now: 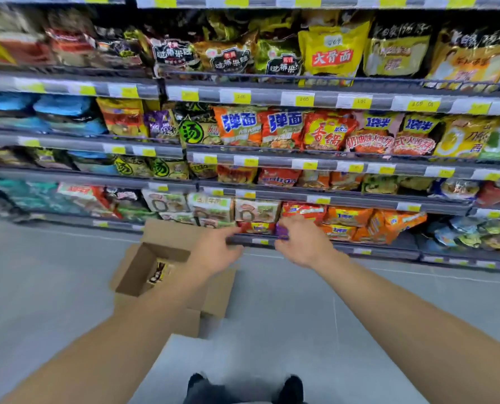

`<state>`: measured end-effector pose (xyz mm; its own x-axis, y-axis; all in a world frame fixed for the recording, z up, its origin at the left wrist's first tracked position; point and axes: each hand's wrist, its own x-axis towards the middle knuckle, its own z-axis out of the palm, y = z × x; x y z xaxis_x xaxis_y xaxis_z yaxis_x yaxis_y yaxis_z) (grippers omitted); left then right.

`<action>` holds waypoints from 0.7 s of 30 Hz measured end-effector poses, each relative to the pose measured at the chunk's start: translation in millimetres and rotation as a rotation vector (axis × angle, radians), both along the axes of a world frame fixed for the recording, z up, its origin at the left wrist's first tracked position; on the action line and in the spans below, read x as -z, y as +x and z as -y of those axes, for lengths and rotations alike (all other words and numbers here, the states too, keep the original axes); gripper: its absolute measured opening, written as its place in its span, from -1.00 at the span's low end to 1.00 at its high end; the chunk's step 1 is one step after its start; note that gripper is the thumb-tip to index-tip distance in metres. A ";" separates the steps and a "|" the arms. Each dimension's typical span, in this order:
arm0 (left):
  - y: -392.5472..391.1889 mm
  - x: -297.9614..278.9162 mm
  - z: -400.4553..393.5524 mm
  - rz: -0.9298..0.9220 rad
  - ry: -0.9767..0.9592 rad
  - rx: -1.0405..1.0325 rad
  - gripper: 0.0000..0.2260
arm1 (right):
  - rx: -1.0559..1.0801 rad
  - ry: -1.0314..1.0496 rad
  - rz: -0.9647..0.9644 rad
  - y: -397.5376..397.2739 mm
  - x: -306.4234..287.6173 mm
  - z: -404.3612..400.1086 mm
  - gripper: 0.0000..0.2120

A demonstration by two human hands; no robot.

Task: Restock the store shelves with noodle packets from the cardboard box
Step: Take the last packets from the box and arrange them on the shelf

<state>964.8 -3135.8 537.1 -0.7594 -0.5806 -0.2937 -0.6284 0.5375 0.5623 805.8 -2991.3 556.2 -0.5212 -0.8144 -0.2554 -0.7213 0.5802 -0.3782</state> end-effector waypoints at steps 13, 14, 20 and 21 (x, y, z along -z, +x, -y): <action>228.6 37.4 131.5 0.081 0.006 -0.048 -0.50 | -0.055 0.143 0.059 209.8 44.4 122.6 -0.54; 242.9 39.7 145.4 0.097 0.013 -0.063 -0.50 | -0.063 0.148 0.061 221.7 45.4 135.6 -0.53; 276.8 56.4 208.4 0.111 0.086 -0.166 -0.52 | -0.043 0.180 0.141 256.5 75.6 201.2 -0.55; 277.2 56.5 213.5 0.127 0.085 -0.163 -0.53 | -0.045 0.186 0.153 258.9 80.2 208.9 -0.55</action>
<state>1242.0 -3349.4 480.5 -0.6112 -0.6619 -0.4340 -0.7718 0.3768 0.5123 1064.7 -3200.2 476.0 -0.4293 -0.7672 -0.4766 -0.6905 0.6189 -0.3743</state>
